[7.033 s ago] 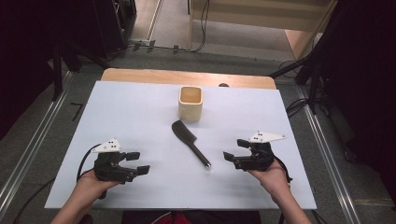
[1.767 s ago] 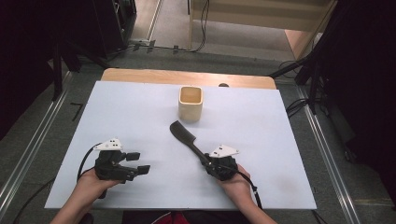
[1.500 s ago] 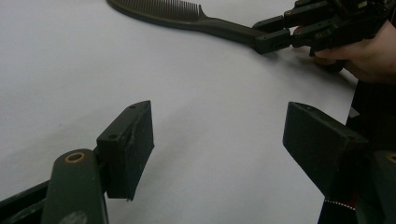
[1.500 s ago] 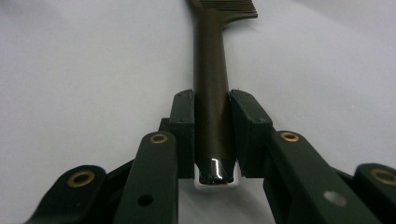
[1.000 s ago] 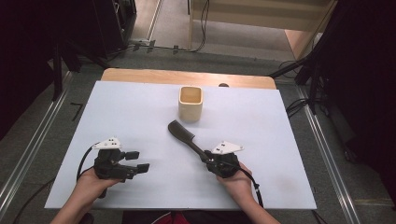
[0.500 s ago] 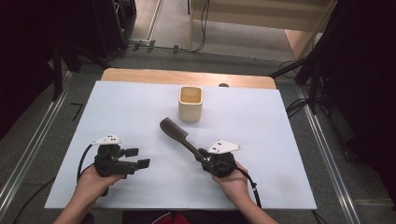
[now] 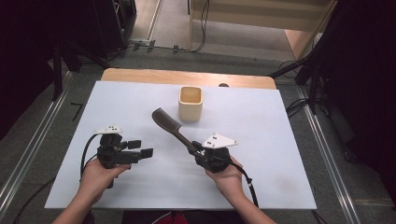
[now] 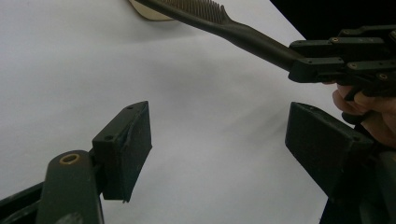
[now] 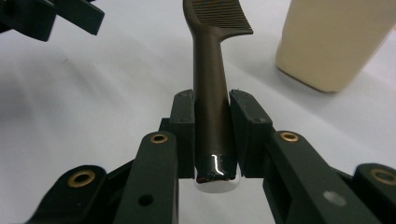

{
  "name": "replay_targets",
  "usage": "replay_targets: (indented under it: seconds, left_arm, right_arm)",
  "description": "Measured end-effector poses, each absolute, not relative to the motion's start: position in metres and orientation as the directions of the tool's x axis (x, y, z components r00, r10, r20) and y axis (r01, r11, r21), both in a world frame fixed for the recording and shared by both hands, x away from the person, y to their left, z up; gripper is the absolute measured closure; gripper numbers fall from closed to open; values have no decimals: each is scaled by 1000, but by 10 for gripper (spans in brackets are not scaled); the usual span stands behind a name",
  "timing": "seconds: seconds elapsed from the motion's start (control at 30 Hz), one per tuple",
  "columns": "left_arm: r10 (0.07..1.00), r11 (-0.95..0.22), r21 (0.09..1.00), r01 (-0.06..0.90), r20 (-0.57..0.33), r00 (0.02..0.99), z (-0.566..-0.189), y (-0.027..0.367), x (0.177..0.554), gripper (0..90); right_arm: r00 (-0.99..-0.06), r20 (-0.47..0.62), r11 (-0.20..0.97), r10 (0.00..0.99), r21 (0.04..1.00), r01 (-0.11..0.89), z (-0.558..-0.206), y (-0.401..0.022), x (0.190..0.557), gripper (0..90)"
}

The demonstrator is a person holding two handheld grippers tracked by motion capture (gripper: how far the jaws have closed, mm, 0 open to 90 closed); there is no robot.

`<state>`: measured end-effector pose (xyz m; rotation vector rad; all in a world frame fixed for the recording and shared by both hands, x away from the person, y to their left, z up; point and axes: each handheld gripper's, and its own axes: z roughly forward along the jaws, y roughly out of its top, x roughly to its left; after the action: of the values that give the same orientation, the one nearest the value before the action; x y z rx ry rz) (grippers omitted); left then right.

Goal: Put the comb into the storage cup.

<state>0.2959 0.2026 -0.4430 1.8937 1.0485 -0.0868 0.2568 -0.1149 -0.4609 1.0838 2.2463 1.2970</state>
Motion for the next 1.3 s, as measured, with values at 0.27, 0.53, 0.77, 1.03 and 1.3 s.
replay_targets:
  seconds: [0.27,0.53,0.77,1.03,1.3]
  left_arm:
    - [637,-179,697,694,-455,622,-432,199,309,243]
    - [644,-127,709,693,-473,602,-423,201,319,253]
    - [652,-89,700,709,-497,572,-421,200,327,253]
    - [675,-76,693,717,-494,548,-422,190,335,234]
    - [665,-37,670,741,-537,519,-421,186,342,239]
  right_arm:
    - [-649,95,267,755,859,437,-460,-97,264,703]
    - [-633,105,228,767,877,422,-464,-81,268,703]
    - [-613,117,184,781,895,405,-469,-72,272,702]
    - [-610,138,145,780,909,391,-474,-60,273,703]
    - [-603,160,113,782,914,390,-476,-52,273,703]
